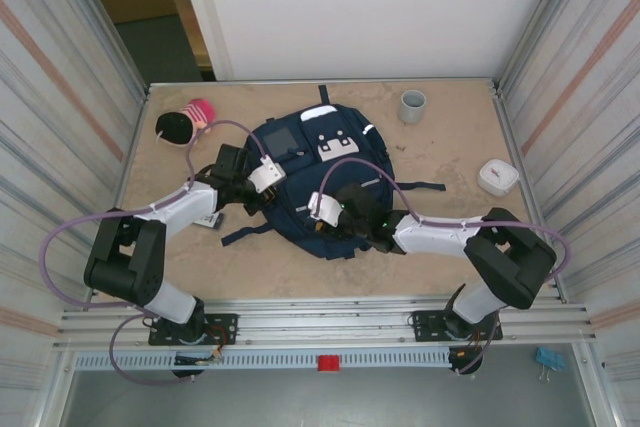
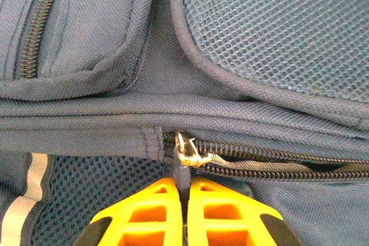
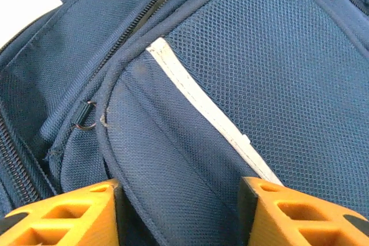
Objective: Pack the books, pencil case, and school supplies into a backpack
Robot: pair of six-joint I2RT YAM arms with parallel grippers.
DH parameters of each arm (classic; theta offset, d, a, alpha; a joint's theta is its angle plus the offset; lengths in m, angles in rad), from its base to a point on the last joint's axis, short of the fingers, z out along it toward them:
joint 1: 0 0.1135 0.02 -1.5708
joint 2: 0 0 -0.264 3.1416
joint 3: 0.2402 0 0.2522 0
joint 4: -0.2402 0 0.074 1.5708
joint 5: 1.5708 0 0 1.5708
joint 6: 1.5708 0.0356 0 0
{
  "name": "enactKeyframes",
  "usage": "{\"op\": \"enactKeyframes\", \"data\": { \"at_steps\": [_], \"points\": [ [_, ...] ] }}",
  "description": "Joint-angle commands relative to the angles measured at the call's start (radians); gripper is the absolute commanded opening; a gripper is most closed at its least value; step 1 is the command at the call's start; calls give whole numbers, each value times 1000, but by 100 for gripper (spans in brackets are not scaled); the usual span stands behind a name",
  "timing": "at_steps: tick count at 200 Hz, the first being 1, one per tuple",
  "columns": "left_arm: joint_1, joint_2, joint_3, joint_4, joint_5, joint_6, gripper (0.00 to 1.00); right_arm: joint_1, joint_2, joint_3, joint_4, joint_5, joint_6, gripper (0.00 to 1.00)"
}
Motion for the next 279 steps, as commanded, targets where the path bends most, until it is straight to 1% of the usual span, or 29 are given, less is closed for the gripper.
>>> {"op": "enactKeyframes", "data": {
  "at_steps": [1, 21, 42, 63, 80, 94, 104, 112, 129, 139, 147, 167, 176, 199, 224, 253, 279],
  "points": [
    [-19, -23, 2, -23, 120, -9, 0, -8, 12, 24, 163, 126, 27, 41],
    [-41, -26, 12, -37, 158, -31, 0, -10, 42, 38, 195, 162, 63, 35],
    [-72, -40, 2, -46, 170, -32, 0, -10, 76, 61, 217, 205, 94, 30],
    [-85, -64, -26, -27, 131, -30, 1, -9, 69, 62, 234, 195, 109, 22],
    [-69, -82, -50, 19, 55, -51, 11, -9, 36, 51, 221, 140, 92, 13],
    [-27, -91, -55, 36, 65, -67, 23, -8, -2, 34, 208, 100, 66, 7],
    [9, -97, -49, 30, 104, -68, 32, -10, -29, 19, 202, 81, 43, 5],
    [39, -102, -42, 18, 134, -60, 42, -12, -48, 12, 190, 61, 24, 4],
    [112, -109, -11, -12, 221, -63, 60, -26, -76, 18, 127, 1, 3, 4],
    [146, -108, 20, -45, 293, -70, 68, -35, -86, 24, 100, -27, -3, 3],
    [170, -103, 41, -62, 346, -75, 71, -40, -91, 24, 90, -42, -12, 3],
    [210, -70, 91, -106, 458, -96, 74, -49, -98, 30, 69, -65, -30, 2],
    [218, -41, 116, -132, 480, -97, 75, -54, -102, 32, 58, -79, -32, 2],
    [224, 52, 186, -206, 478, -89, 79, -60, -111, 44, 39, -106, -32, 2],
    [249, 147, 252, -249, 504, -80, 79, -60, -116, 50, 23, -116, -36, 2],
    [251, 178, 254, -248, 495, 30, 79, -62, -124, 54, 3, -118, -50, 2],
    [246, 205, 285, -265, 485, 99, 75, -66, -139, 60, -23, -139, -58, 2]
  ]
}}
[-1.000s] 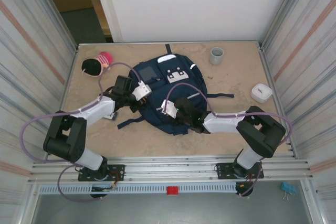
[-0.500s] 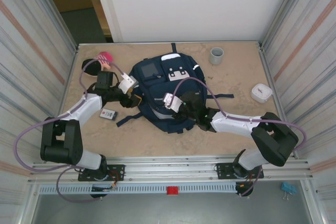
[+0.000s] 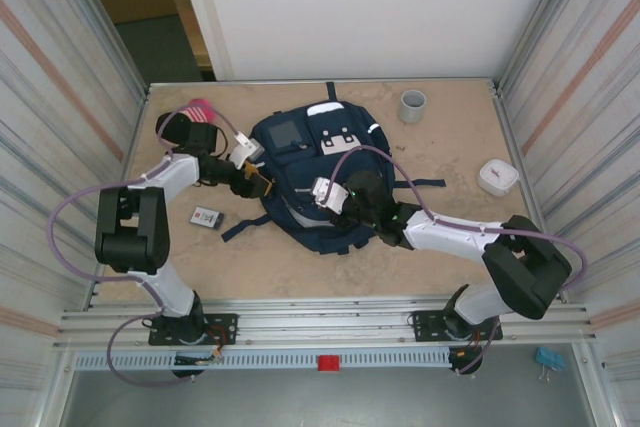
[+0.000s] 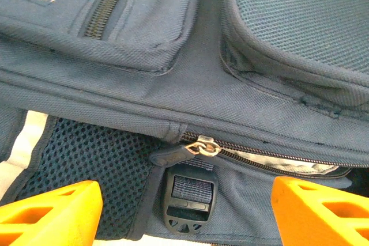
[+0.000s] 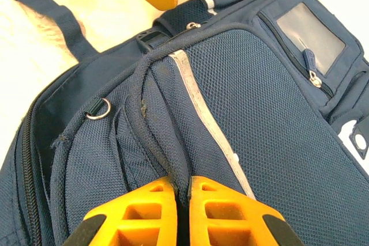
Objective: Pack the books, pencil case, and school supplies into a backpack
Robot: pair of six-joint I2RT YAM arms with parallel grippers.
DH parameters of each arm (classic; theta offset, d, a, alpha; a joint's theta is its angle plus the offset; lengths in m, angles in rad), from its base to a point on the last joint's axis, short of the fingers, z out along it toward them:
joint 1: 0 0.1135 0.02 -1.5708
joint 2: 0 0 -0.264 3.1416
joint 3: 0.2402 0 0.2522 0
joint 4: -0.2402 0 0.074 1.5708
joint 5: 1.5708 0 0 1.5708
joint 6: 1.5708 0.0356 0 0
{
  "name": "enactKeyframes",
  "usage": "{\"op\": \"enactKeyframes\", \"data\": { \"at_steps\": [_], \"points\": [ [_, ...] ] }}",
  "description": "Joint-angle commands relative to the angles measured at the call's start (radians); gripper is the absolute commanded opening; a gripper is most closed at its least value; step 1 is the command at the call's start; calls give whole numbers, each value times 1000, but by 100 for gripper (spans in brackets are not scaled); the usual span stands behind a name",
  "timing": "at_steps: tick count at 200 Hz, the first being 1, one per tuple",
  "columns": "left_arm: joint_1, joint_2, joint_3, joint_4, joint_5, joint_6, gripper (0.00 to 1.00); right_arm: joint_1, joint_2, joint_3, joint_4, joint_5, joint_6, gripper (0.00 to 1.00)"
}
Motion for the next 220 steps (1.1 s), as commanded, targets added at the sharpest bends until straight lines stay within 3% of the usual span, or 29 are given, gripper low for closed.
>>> {"op": "enactKeyframes", "data": {
  "at_steps": [1, 41, 76, 99, 140, 163, 177, 196, 220],
  "points": [
    [-3, 23, 55, -53, 25, 102, 75, -9, -49, 40, -39, -46, -23, 2],
    [-73, 82, 113, -181, -114, 282, 74, -7, -77, 40, -55, -75, -23, 1],
    [-130, -1, 29, -107, -98, 306, 76, -20, -160, 30, -152, -86, -61, 0],
    [-167, -93, -64, 46, -25, 192, 78, -54, -233, 36, -300, -167, -131, 0],
    [-276, -279, -241, 262, -107, 6, 79, -172, -301, 15, -423, -288, -169, 0],
    [-295, -405, -402, 518, -86, -180, 79, -224, -315, 0, -438, -372, -199, 0],
    [-323, -475, -493, 655, -156, -238, 81, -235, -320, 0, -447, -397, -212, 0],
    [-330, -532, -551, 711, -191, -279, 80, -248, -316, 13, -479, -432, -236, 0],
    [-336, -553, -602, 723, -160, -335, 80, -247, -322, 29, -537, -476, -260, 0]
  ]
}}
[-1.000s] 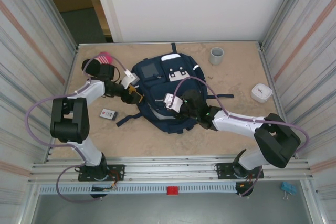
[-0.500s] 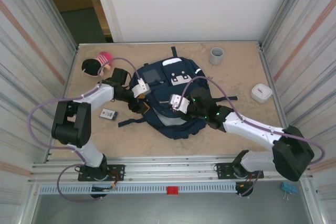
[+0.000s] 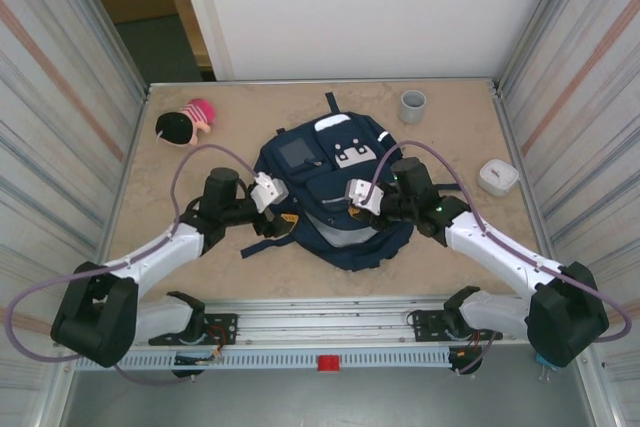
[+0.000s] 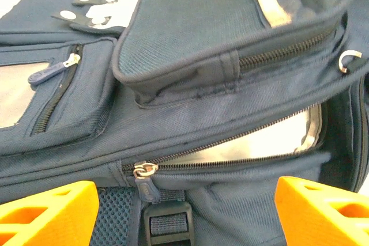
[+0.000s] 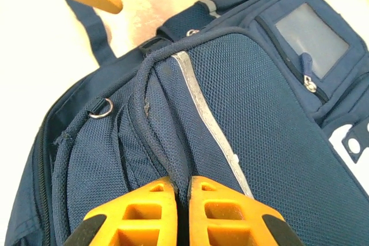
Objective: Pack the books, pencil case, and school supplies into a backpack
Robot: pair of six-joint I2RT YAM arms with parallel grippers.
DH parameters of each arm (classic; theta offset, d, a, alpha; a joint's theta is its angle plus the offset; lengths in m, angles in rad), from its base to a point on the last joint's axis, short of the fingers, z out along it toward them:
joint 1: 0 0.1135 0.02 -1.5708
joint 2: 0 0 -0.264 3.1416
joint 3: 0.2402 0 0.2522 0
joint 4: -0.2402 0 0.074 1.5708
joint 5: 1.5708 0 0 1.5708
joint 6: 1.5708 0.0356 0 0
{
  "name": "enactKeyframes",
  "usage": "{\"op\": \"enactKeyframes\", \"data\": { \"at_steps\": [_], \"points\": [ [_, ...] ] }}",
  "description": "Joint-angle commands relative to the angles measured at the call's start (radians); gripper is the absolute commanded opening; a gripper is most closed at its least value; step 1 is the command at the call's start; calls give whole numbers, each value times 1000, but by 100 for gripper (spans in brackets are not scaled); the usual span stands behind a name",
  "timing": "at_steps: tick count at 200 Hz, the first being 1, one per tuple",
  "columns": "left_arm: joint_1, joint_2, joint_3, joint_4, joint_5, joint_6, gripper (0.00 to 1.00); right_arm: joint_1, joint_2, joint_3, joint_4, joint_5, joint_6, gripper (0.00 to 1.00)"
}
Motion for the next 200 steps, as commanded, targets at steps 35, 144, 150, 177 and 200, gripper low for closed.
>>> {"op": "enactKeyframes", "data": {
  "at_steps": [35, 144, 150, 177, 200],
  "points": [
    [-23, -10, -163, 225, -17, -160, 79, -2, -80, 6, -110, -123, -62, 0],
    [-103, 361, -151, 560, -155, -162, 79, -6, -99, 12, -167, -116, -73, 0],
    [-105, 379, -140, 568, -143, -157, 78, -7, -98, 12, -166, -116, -71, 0],
    [-112, 420, -145, 689, -33, -155, 66, -7, -87, 14, -163, -103, -63, 0],
    [-115, 418, -159, 723, 51, -150, 52, -9, -76, 9, -146, -71, -54, 0]
  ]
}}
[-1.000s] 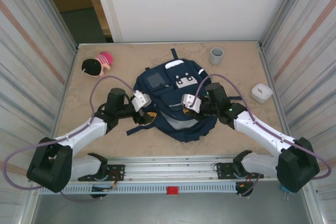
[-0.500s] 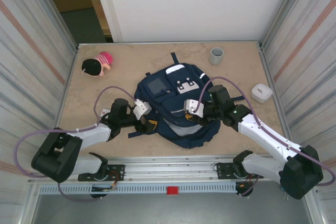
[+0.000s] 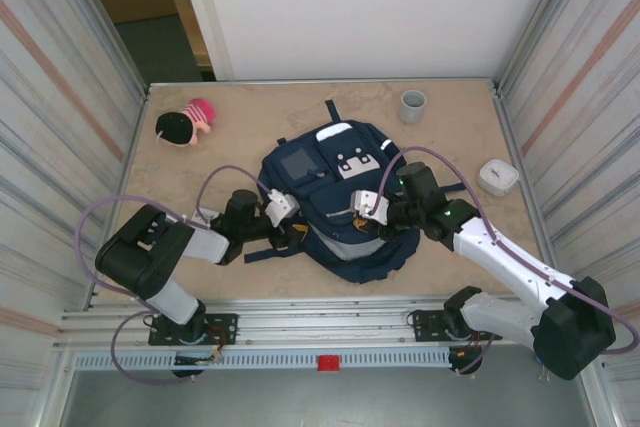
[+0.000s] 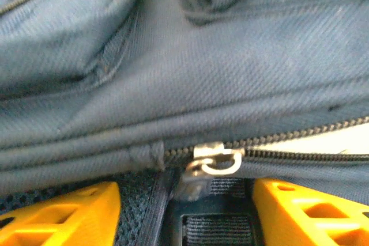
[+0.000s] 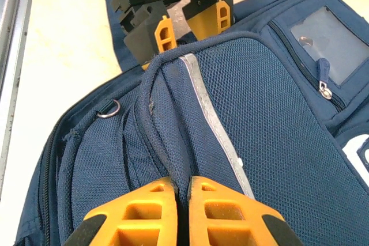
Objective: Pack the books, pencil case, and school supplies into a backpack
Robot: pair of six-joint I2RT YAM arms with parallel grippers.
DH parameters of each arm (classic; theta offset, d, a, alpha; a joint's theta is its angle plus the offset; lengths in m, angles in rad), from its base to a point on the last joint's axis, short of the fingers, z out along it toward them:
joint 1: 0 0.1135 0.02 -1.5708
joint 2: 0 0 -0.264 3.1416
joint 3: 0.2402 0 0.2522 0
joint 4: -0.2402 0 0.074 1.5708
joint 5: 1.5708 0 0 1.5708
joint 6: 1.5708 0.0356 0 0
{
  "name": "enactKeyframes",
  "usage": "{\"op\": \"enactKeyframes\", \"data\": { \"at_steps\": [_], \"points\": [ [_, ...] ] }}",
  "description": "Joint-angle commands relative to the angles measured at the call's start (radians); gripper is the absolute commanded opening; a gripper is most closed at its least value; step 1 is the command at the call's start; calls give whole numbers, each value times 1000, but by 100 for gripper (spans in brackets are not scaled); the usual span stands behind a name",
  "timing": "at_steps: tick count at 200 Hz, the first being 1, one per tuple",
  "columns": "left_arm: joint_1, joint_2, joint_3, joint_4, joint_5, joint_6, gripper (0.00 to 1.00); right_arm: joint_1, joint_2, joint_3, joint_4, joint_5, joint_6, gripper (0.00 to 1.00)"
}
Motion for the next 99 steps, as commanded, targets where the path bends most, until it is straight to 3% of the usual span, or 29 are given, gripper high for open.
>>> {"op": "enactKeyframes", "data": {
  "at_steps": [1, 43, 99],
  "points": [
    [-14, 3, -4, 115, 118, 10, 52, -5, -1, 8, 4, -8, 4, 0],
    [-22, -4, -38, 144, 147, -3, 21, -9, 31, 21, 21, 19, 22, 0],
    [-39, -54, -42, 83, 147, -50, 3, 20, 52, -12, 138, 162, 76, 0]
  ]
}}
